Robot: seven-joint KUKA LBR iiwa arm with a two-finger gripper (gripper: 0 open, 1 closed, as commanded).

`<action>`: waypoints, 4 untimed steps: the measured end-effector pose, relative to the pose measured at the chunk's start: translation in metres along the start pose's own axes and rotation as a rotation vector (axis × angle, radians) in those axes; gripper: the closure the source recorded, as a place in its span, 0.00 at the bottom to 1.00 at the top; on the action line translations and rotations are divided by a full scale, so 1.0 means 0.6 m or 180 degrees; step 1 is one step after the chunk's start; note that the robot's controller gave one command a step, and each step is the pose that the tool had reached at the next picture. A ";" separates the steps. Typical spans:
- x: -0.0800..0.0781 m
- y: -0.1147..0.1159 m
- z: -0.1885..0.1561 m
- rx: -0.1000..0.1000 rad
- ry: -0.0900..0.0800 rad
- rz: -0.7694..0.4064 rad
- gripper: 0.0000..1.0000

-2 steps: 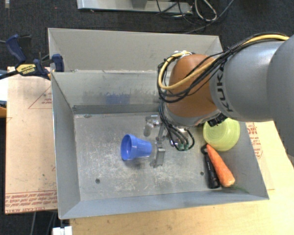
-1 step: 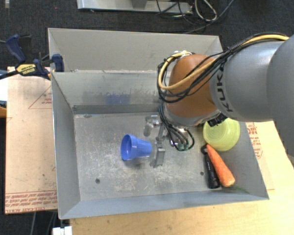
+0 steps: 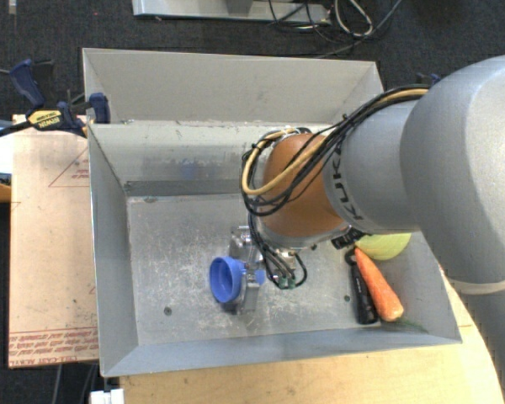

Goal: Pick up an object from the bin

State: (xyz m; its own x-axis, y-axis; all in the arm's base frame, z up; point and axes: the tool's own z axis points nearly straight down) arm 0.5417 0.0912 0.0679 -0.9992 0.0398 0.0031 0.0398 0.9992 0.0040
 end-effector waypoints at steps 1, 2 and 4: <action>-0.014 0.082 -0.003 0.0012 -0.0036 -0.0432 0.00; 0.079 0.096 -0.013 0.0000 -0.0005 -0.0747 0.00; -0.037 0.110 -0.166 -0.0006 -0.0051 -0.0469 1.00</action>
Offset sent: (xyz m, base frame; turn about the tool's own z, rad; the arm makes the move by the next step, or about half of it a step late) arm -0.0437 0.0579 0.0090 -0.2355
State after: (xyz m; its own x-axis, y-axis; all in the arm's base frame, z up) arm 0.5668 0.1561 0.1678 -0.9941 -0.1072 -0.0137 -0.1073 0.9942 0.0050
